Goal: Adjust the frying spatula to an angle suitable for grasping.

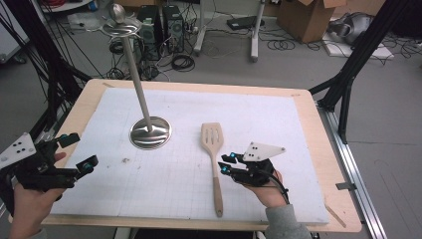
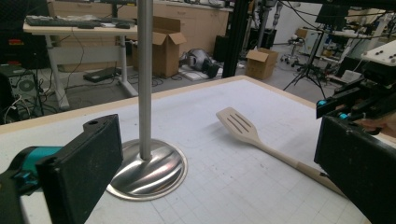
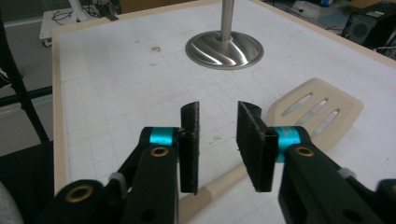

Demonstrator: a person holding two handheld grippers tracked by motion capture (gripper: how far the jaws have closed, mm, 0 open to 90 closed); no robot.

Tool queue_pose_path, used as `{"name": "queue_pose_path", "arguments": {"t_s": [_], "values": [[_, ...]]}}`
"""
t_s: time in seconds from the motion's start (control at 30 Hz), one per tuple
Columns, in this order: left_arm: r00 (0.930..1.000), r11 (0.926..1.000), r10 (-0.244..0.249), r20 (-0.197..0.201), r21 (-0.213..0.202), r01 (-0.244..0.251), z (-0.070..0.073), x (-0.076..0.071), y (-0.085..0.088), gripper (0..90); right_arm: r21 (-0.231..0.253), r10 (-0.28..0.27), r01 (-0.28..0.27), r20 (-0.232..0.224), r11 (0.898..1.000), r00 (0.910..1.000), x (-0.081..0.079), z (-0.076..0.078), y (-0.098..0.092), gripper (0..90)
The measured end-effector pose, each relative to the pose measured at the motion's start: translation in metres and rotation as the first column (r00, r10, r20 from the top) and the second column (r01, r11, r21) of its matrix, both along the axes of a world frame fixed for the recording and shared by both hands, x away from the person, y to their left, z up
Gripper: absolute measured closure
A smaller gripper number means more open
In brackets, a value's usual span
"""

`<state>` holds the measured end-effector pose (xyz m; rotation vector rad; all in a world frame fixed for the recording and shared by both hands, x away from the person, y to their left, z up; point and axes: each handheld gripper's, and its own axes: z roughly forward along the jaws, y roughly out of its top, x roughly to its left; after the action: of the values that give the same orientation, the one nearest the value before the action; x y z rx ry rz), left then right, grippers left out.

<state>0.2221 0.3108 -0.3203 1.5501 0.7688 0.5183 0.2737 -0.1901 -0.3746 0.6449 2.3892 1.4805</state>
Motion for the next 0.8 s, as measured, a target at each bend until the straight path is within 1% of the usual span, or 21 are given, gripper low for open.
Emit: {"name": "queue_pose_path", "arguments": {"t_s": [0.03, 0.07, 0.1, 0.17, 0.2, 0.27, 0.3, 0.37, 0.4, 0.43, 0.47, 0.5, 0.57, 0.6, 0.67, 0.8], "values": [[1.0000, 1.0000, -0.001, 0.000, 0.000, 0.001, 0.000, 0.000, 0.000, 1.7, 0.000, -0.002, 0.002, -0.006, 1.000, 1.0000, 0.001, -0.002, 0.001, 74.0], [1.0000, 1.0000, -0.001, 0.000, -0.002, 0.001, 0.000, 0.000, 0.000, 1.7, 0.000, -0.002, 0.002, -0.006, 1.000, 1.0000, 0.001, -0.002, 0.001, 74.0], [1.0000, 1.0000, -0.001, 0.001, -0.001, 0.001, 0.000, 0.000, 0.000, 1.7, -0.003, 0.003, -0.003, -0.018, 1.000, 0.9998, 0.003, -0.006, 0.002, 76.7], [1.0000, 1.0000, -0.001, 0.001, -0.002, 0.001, 0.000, 0.000, 0.000, 1.7, -0.004, 0.004, -0.004, -0.017, 1.000, 0.9998, 0.003, -0.007, 0.002, 77.4], [1.0000, 1.0000, -0.001, 0.000, -0.002, 0.001, 0.000, 0.000, 0.000, 1.7, -0.009, 0.007, -0.007, -0.027, 1.000, 0.9996, 0.004, -0.010, 0.004, 80.6], [1.0000, 1.0000, -0.001, -0.004, 0.000, 0.001, 0.000, 0.000, -0.001, 1.7, -0.010, 0.009, -0.010, -0.028, 1.000, 0.9996, 0.004, -0.011, 0.005, 81.3], [1.0000, 1.0000, -0.003, -0.003, 0.003, 0.003, -0.001, 0.000, -0.001, 1.7, -0.024, 0.010, -0.011, -0.042, 1.000, 0.9991, 0.006, -0.015, 0.008, 84.0], [1.0000, 1.0000, -0.003, -0.007, 0.006, 0.003, -0.001, 0.000, -0.001, 1.7, -0.032, 0.010, -0.012, -0.050, 0.999, 0.9987, 0.007, -0.016, 0.009, 84.7], [1.0000, 1.0000, -0.003, -0.007, 0.008, 0.003, -0.001, 0.000, -0.001, 1.7, -0.040, 0.013, -0.015, -0.058, 0.999, 0.9982, 0.008, -0.019, 0.012, 86.5], [1.0000, 1.0000, -0.003, -0.007, 0.008, 0.003, -0.001, 0.000, -0.001, 1.7, -0.040, 0.013, -0.015, -0.058, 0.999, 0.9982, 0.008, -0.019, 0.012, 86.5], [1.0000, 1.0000, -0.002, -0.008, 0.009, 0.002, -0.002, 0.000, -0.001, 1.7, -0.038, 0.018, -0.020, -0.060, 0.999, 0.9980, 0.009, -0.023, 0.014, 88.9], [1.0000, 1.0000, -0.001, -0.008, 0.009, 0.001, -0.001, -0.001, -0.001, 1.7, -0.038, 0.018, -0.020, -0.060, 0.999, 0.9980, 0.009, -0.023, 0.014, 88.9], [1.0000, 1.0000, -0.002, -0.008, 0.010, 0.002, -0.001, -0.001, -0.002, 1.7, -0.050, 0.012, -0.015, -0.076, 0.999, 0.9970, 0.010, -0.027, 0.016, 89.5], [1.0000, 0.9999, 0.000, -0.008, 0.011, 0.000, -0.001, -0.001, -0.002, 1.7, -0.058, 0.013, -0.018, -0.079, 0.998, 0.9968, 0.012, -0.030, 0.018, 89.5], [1.0000, 1.0000, 0.000, -0.010, 0.010, 0.000, -0.002, -0.001, -0.002, 1.7, -0.061, 0.010, -0.015, -0.081, 0.998, 0.9966, 0.012, -0.031, 0.018, 89.5], [0.9999, 0.9998, -0.003, -0.016, 0.019, 0.003, -0.003, -0.001, -0.003, 1.7, -0.074, 0.007, -0.014, -0.096, 0.997, 0.9953, 0.014, -0.039, 0.023, 89.5]]}}
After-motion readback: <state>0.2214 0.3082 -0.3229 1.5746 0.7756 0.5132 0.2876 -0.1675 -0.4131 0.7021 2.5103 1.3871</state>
